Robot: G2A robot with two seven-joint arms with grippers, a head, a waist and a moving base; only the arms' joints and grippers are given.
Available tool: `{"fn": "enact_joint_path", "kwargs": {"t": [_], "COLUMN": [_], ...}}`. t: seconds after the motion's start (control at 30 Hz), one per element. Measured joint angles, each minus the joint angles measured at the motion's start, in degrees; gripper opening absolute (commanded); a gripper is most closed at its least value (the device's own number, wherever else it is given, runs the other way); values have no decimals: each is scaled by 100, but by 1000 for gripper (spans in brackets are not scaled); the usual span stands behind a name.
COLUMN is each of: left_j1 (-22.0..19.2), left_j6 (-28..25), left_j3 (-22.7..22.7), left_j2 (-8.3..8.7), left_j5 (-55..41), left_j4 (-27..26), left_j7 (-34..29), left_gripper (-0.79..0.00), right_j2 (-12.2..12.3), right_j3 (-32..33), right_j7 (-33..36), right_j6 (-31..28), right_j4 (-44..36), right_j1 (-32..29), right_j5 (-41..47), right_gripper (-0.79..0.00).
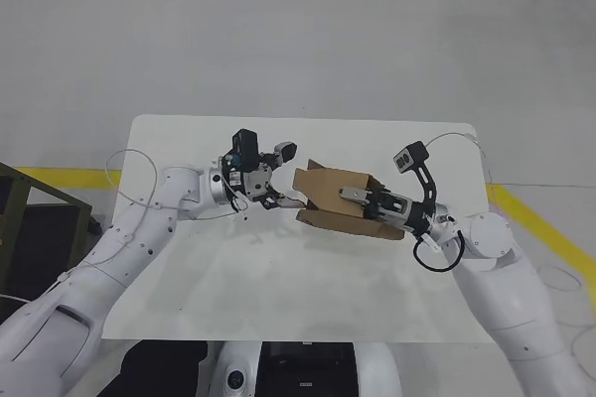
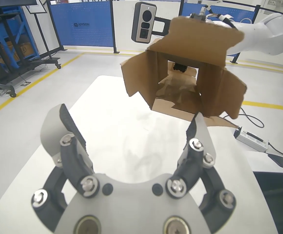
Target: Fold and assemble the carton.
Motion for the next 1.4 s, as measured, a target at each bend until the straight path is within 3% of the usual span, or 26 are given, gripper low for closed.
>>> {"fn": "enact_joint_path", "kwargs": {"t": [1.1, 1.4], "left_j1": [-117, 129], "left_j6": [-227, -227], "left_j3": [-274, -483], "left_j2": [-277, -256], "left_j5": [-315, -152], "left_j4": [68, -85], "left_j7": [-755, -657], "left_gripper": [0, 0], "right_j2": [-66, -69], "right_j3": [-282, -37], "right_j7": [140, -43], "right_j6": [-41, -176], "right_j4": [-139, 10], "right_j1": [10, -49], "right_j5": [52, 474], "right_gripper": [-785, -785]}}
